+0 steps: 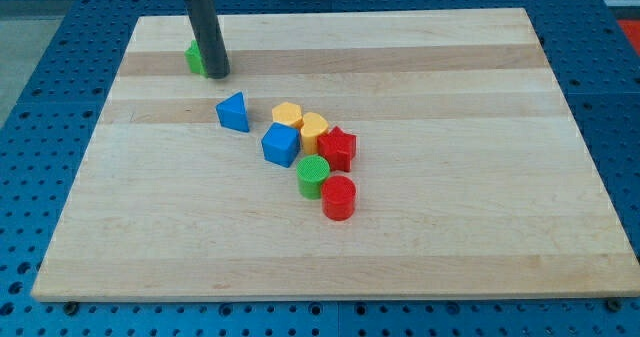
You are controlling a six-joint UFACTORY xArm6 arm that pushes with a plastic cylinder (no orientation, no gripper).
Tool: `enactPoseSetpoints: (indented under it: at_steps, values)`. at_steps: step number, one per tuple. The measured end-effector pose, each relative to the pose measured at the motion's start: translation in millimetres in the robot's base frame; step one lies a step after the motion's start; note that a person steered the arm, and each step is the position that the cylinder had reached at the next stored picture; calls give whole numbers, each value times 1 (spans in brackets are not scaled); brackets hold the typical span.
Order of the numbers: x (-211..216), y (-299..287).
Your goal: Slightly push the blue triangle towards the blue cube
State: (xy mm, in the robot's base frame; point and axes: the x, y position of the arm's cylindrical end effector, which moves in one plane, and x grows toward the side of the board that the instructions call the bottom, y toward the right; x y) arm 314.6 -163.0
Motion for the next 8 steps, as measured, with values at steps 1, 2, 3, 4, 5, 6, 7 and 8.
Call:
enactPoseSetpoints:
  at_steps: [1, 2, 3, 4, 5, 6, 7, 8]
  values:
    - [-9, -11]
    - [-10, -23]
    - [-10, -26]
    - [-2, 11]
    - [17, 37]
    - [22, 41]
    - [52, 49]
    - [59, 54]
